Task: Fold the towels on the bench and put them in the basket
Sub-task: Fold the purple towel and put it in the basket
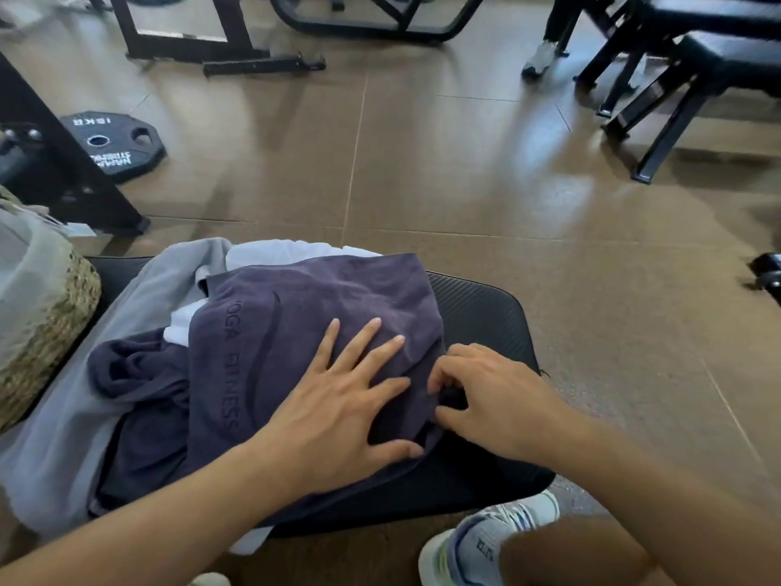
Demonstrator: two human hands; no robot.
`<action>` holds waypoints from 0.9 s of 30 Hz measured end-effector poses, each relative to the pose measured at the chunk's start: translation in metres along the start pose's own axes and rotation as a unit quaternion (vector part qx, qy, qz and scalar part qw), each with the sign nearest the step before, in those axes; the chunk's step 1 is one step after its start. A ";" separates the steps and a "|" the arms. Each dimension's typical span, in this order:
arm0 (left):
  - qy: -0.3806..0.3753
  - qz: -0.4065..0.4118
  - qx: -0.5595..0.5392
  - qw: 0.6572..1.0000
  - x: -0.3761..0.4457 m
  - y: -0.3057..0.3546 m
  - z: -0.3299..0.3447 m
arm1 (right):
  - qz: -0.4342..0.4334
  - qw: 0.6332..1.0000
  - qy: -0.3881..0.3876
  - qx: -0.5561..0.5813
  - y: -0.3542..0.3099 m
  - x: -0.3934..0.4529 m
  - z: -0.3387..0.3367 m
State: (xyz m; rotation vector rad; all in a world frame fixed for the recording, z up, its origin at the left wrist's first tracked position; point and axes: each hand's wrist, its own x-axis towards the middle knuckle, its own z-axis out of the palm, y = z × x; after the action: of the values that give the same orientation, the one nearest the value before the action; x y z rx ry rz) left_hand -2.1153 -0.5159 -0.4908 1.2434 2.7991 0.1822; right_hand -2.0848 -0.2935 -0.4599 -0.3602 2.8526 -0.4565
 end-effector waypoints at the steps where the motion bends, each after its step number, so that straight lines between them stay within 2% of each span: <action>1: 0.014 0.001 -0.016 1.000 0.000 0.002 0.000 | 0.006 1.000 0.004 0.010 0.002 0.000 0.001; 7: 0.112 -0.034 -0.179 0.977 0.002 0.003 0.004 | 0.002 0.991 -0.035 0.132 0.004 0.002 -0.008; 10: 0.096 -0.059 -0.217 0.970 0.004 0.001 0.003 | 0.013 0.981 -0.048 0.185 -0.001 0.001 -0.010; 13: 0.072 -0.063 -0.218 0.971 0.006 0.002 0.002 | 0.039 0.972 -0.021 0.232 -0.004 0.000 -0.009; 16: 0.059 -0.074 -0.247 0.964 0.007 0.001 0.001 | 0.031 0.987 0.025 0.158 -0.007 -0.002 -0.009; 21: 0.032 -0.094 -0.296 0.950 0.009 -0.002 -0.004 | -0.045 0.997 0.056 -0.004 -0.016 -0.001 -0.002; 27: 0.022 -0.087 -0.298 0.950 0.007 -0.002 -0.005 | -0.014 0.997 0.077 -0.008 -0.015 -0.002 -0.003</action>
State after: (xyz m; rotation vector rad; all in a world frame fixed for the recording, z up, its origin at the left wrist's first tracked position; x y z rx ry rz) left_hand -2.1222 -0.5125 -0.4866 0.8485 2.5553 0.9630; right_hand -2.0803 -0.3058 -0.4520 -0.3855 3.0043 -0.4872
